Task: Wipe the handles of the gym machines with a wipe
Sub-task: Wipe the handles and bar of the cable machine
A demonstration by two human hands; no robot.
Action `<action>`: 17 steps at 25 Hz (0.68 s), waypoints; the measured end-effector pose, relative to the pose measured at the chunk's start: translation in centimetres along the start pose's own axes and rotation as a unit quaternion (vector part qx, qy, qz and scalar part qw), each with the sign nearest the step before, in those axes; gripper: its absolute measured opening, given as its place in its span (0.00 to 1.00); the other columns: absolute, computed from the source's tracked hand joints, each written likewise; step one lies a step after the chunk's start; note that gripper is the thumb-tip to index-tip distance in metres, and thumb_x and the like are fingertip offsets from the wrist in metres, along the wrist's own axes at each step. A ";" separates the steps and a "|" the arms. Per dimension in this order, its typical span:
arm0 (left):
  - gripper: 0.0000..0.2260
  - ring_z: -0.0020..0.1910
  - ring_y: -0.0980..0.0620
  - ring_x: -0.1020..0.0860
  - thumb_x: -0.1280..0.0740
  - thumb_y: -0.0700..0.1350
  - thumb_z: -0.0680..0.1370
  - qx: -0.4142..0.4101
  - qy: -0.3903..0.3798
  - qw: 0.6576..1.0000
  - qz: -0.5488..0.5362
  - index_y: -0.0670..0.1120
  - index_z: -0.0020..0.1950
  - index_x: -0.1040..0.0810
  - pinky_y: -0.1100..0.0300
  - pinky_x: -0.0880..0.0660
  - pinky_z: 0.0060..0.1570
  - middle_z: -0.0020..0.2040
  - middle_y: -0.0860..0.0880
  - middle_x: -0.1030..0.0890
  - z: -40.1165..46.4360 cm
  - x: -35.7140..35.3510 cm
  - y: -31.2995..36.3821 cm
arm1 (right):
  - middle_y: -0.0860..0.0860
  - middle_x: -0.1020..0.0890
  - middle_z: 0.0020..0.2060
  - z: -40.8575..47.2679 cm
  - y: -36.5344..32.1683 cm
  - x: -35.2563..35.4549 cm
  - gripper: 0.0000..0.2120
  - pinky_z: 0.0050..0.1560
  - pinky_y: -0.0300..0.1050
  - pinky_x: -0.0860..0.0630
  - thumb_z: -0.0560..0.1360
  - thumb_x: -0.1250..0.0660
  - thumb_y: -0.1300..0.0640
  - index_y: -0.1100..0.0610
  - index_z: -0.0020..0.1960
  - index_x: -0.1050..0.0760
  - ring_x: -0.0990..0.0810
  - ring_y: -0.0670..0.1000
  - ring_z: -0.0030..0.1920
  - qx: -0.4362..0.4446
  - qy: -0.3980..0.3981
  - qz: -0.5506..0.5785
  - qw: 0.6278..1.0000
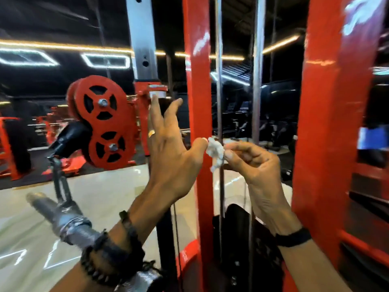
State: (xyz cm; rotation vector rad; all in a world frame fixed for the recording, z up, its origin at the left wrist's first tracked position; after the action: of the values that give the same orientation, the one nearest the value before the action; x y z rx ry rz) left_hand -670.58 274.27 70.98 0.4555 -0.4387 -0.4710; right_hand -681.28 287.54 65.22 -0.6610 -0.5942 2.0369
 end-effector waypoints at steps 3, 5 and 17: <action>0.32 0.77 0.55 0.43 0.37 0.56 0.70 -0.008 -0.126 0.990 -0.055 0.56 0.74 0.35 0.47 0.42 0.76 0.79 0.53 0.41 -3.0 -2.0 3.2 | 0.58 0.14 0.45 -3.9 -3.2 3.2 0.13 0.49 0.54 0.20 0.72 0.26 0.62 0.63 0.55 0.20 0.16 0.54 0.45 0.017 0.057 -0.072 0.996; 0.30 0.70 0.57 0.33 0.38 0.57 0.70 -0.033 -0.202 0.974 -0.101 0.53 0.72 0.31 0.49 0.36 0.72 0.72 0.56 0.31 -5.7 -3.9 5.6 | 0.56 0.14 0.47 -7.2 -5.4 5.8 0.13 0.49 0.49 0.19 0.73 0.27 0.62 0.62 0.56 0.20 0.16 0.52 0.46 0.036 0.092 -0.141 0.985; 0.25 0.55 0.47 0.21 0.37 0.53 0.65 -0.056 -0.483 0.839 -0.243 0.51 0.62 0.22 0.48 0.25 0.60 0.54 0.52 0.20 -23.5 -20.3 21.5 | 0.55 0.14 0.46 -27.0 -27.4 24.0 0.11 0.47 0.47 0.20 0.75 0.30 0.68 0.62 0.57 0.20 0.15 0.54 0.42 -0.013 0.300 -0.452 0.840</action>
State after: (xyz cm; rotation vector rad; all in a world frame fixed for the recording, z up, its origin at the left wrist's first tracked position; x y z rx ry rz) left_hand -668.19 309.25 56.92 0.1732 -1.2798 -1.2290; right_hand -658.42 325.75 57.05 -0.7850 -0.4261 0.8688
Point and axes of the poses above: each hand's wrist, its own z-axis towards the middle knuckle, its own x-axis out of the back of the hand, y = z × x, the point moved 5 cm from there along z, towards the middle knuckle
